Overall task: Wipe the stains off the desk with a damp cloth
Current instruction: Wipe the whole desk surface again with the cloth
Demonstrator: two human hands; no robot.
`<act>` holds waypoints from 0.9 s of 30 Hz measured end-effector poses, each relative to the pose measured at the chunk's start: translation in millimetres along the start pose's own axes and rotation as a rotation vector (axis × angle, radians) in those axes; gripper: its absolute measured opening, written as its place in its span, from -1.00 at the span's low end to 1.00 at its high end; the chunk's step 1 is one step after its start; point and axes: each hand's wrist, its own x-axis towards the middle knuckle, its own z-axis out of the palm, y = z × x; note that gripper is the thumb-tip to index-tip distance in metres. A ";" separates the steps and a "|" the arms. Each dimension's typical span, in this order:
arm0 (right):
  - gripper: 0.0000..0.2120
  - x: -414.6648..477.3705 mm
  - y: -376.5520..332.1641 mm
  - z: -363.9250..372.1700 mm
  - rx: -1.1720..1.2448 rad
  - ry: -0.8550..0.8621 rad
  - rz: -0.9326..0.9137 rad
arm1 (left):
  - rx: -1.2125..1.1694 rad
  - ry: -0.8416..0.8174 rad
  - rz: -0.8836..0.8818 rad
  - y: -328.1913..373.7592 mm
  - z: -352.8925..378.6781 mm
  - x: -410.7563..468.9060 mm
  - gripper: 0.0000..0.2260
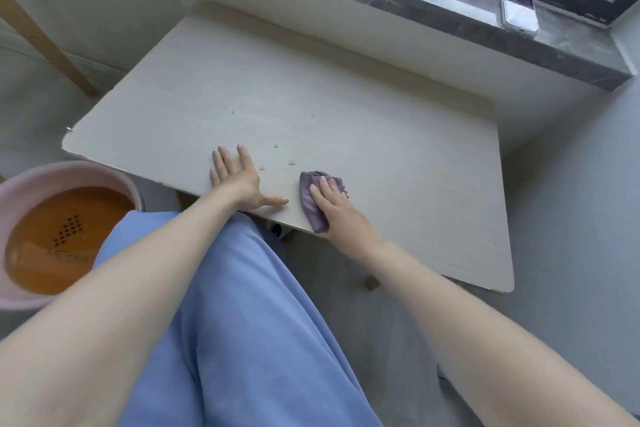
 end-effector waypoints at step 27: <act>-0.28 26.7 -53.6 13.1 0.101 0.152 0.265 | 0.413 -0.260 -0.099 12.0 -37.5 5.7 0.13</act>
